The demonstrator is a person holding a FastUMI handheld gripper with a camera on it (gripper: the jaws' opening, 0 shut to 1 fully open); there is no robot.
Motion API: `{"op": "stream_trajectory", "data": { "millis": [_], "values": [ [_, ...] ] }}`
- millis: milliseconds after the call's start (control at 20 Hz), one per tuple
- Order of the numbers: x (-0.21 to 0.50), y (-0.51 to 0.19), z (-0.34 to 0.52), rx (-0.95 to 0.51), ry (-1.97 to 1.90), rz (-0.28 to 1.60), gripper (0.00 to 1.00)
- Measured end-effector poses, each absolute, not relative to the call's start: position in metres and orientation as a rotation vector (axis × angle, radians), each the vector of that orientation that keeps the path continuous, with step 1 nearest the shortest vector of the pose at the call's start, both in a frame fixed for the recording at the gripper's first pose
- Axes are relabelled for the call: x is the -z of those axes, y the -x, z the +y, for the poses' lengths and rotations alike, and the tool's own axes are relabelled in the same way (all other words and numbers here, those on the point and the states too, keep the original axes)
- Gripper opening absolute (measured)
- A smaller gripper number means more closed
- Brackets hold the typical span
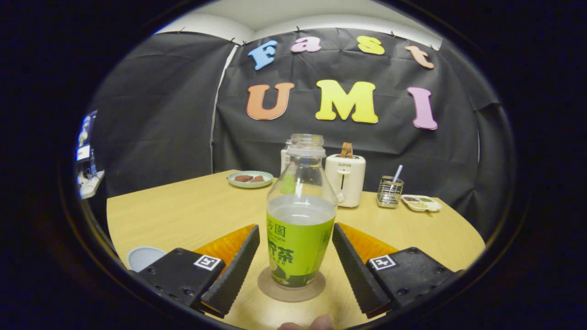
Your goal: Take the bottle from table, then pour the juice into the cup, finally place the bottle on the coaster
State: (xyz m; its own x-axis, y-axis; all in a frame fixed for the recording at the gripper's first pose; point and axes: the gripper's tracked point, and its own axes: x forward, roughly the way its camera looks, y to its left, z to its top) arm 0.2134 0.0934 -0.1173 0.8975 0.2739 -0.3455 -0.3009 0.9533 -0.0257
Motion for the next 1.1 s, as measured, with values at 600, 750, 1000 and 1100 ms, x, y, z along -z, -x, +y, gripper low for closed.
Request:
{"op": "stream_trajectory", "data": {
  "millis": [600,750,1000,1100],
  "values": [
    [0.054,-0.136,0.072,-0.192,-0.07,0.259,1.0],
    [0.014,-0.11,0.067,-0.172,-0.061,0.185,1.0],
    [-0.022,-0.073,0.047,-0.119,-0.01,0.107,1.0],
    [-0.025,-0.057,0.04,-0.106,-0.006,0.102,1.0]
  ]
}}
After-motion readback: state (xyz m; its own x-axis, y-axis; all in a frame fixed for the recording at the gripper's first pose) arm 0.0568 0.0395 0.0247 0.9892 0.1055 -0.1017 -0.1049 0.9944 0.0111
